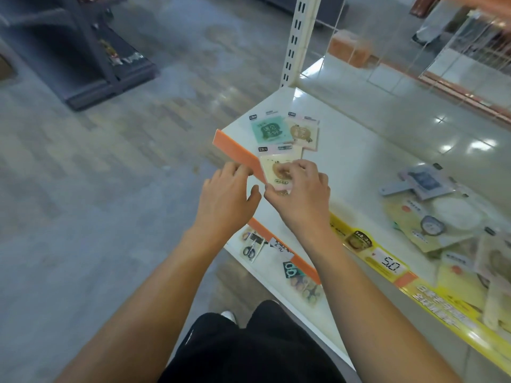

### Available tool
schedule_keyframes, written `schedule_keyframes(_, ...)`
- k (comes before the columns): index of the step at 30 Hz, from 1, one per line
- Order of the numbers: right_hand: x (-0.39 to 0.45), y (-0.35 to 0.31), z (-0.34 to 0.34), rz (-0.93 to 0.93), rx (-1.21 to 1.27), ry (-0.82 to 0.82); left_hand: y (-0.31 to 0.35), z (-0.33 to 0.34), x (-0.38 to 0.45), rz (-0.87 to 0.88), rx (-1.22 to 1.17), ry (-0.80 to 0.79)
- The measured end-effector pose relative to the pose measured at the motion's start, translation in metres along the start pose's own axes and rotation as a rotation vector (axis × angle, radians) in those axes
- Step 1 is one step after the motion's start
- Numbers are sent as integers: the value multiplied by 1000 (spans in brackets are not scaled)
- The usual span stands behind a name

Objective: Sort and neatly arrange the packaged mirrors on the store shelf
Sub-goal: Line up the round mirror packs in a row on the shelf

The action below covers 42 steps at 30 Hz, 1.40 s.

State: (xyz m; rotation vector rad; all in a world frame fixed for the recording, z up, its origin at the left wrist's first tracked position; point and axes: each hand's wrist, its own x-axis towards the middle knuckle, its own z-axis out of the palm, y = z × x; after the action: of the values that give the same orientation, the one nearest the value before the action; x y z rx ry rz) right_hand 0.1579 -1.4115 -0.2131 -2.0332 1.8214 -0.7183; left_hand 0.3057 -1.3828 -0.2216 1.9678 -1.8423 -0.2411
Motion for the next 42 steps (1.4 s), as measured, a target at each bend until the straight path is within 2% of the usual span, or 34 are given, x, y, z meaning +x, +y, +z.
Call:
schedule_keyframes(8, 30, 22, -9, -18, 32, 48, 17, 8, 28, 67, 68, 34)
schedule_keyframes(21, 74, 47, -9, 1, 32, 49, 37, 22, 79, 45, 88, 15)
schedule_keyframes(29, 130, 29, 5, 116, 13, 63, 18, 24, 134, 68, 71, -38)
schedule_keyframes(38, 178, 4, 45, 200, -36, 134, -23, 24, 198, 204, 30, -125)
schedule_keyframes(42, 179, 3, 62, 263, -86, 76, -36, 26, 212, 223, 23, -189)
